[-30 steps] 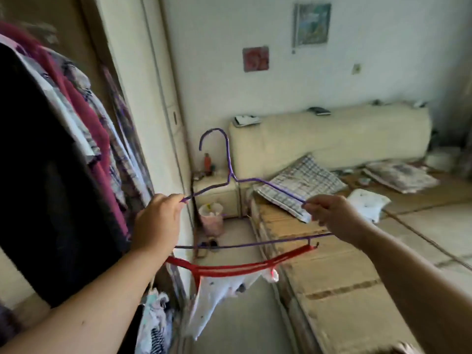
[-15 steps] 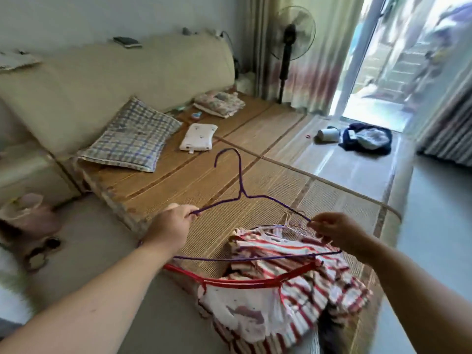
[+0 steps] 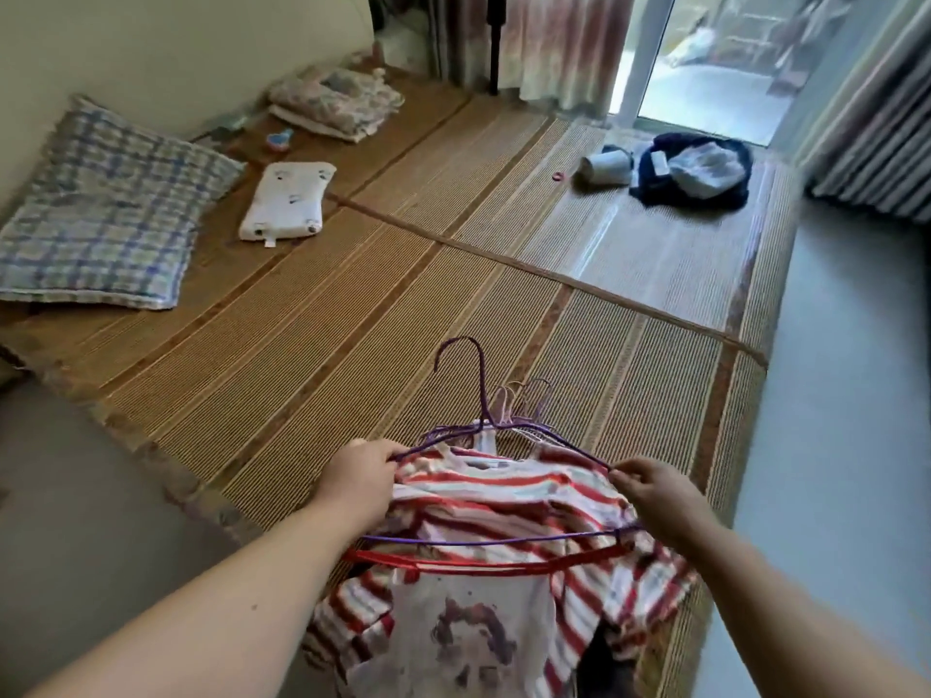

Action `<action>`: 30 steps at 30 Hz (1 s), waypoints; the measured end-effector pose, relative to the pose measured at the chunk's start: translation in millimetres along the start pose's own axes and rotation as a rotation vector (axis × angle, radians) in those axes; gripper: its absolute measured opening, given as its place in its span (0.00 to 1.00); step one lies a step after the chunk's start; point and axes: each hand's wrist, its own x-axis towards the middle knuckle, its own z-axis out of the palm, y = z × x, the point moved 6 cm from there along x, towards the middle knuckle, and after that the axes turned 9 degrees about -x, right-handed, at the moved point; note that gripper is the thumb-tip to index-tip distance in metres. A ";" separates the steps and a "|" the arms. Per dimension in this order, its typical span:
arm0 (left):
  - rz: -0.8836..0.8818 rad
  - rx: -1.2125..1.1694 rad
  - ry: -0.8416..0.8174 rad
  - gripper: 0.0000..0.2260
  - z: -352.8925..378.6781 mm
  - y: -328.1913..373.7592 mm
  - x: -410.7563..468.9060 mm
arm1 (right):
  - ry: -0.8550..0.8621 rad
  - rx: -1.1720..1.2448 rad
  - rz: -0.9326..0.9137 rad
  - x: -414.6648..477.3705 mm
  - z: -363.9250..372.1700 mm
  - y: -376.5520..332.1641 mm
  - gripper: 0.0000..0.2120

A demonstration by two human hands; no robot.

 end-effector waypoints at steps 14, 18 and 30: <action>-0.152 0.086 -0.233 0.31 106.8 -20.8 93.3 | -0.104 -0.206 0.135 103.9 71.7 47.2 0.14; -0.134 0.027 -0.201 0.32 90.7 -14.6 73.8 | -0.119 -0.207 -0.028 95.6 68.5 3.1 0.16; -0.075 0.117 0.292 0.28 -134.8 -54.4 -76.6 | -0.108 -0.445 -0.973 -51.6 66.9 -328.8 0.22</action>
